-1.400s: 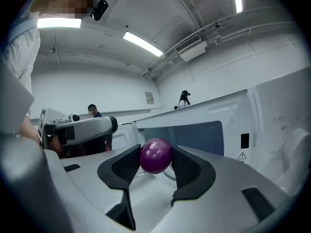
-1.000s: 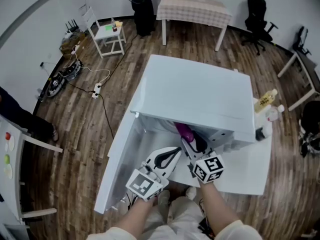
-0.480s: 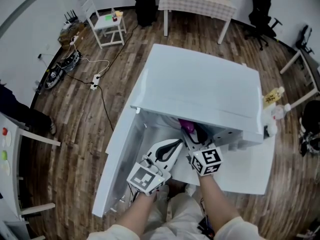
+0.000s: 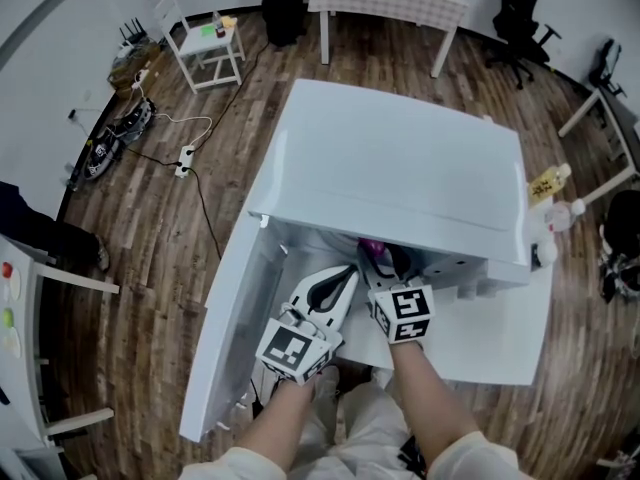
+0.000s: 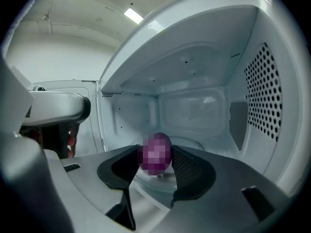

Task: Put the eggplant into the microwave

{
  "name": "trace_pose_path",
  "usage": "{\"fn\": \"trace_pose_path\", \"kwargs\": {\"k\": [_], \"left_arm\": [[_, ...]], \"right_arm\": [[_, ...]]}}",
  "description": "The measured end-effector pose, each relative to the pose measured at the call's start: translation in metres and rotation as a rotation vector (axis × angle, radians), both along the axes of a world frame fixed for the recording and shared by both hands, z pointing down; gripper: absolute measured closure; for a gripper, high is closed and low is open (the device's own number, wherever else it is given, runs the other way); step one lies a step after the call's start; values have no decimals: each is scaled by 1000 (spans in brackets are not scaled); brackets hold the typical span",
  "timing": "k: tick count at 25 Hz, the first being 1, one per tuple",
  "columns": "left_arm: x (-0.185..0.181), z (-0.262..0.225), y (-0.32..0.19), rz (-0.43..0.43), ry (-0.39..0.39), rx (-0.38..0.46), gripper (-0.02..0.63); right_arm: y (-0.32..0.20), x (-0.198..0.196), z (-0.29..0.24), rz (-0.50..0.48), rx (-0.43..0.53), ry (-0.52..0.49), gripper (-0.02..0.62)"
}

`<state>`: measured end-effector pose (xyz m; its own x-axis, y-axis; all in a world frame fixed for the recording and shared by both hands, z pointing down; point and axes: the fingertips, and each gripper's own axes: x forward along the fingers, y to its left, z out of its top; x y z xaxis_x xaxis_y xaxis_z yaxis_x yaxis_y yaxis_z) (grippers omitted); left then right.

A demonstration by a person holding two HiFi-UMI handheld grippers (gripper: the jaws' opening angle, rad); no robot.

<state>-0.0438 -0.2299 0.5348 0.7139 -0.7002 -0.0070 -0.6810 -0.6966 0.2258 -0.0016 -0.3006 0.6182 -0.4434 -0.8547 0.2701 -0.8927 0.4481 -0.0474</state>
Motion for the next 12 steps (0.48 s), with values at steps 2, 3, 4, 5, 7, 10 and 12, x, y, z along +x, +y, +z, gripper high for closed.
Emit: {"fn": "trace_pose_path", "kwargs": {"k": [2,3,4,5,7,10,12], "left_arm": [[1,4,0,1,-9,-2,606],[1,5,1,0,-12,-5,606],[0,6,1,-2,-12,-9,606],[0,7,1,-4,-11,-14,606],[-1,6,2,-6,-12,-18,606],[-3,5,2,-11,-9,-19,606],[-4,5,2,-13,-9,-20,606]], "right_arm": [[-5,-1,2,12,-13,45,377],[-8,-2,4,16,-21,73,377],[-9,-2,6,20,-29,103,377],[-11,-3,8,24,-38,130,377],[-10,-3,14,34,-62,161,377],[-8,0,25,49,-115,154,371],[-6,2,27,50,-128,124,333]]}}
